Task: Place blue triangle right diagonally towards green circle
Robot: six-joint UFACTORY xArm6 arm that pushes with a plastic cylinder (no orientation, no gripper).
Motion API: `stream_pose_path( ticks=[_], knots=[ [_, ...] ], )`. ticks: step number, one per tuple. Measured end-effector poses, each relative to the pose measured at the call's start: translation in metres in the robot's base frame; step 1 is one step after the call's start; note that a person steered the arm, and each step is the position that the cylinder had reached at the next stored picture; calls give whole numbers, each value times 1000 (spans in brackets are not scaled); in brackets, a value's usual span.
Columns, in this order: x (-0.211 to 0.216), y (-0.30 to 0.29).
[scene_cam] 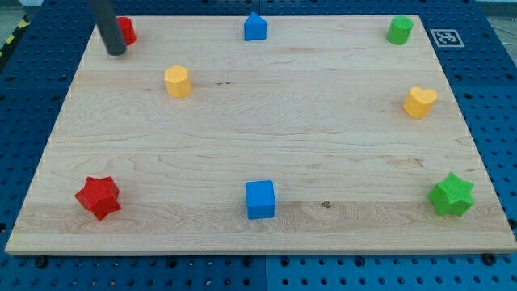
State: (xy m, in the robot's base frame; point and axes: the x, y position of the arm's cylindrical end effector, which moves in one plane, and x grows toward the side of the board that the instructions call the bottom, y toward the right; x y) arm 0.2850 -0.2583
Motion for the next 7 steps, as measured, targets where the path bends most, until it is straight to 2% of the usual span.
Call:
stream_pose_path(
  ticks=[1, 2, 3, 4, 5, 6, 7],
  knots=[
    [-28, -13],
    [-49, -1],
    [-46, 8],
    [-19, -6],
    [-15, -6],
    [-9, 5],
    [7, 40]
  ],
)
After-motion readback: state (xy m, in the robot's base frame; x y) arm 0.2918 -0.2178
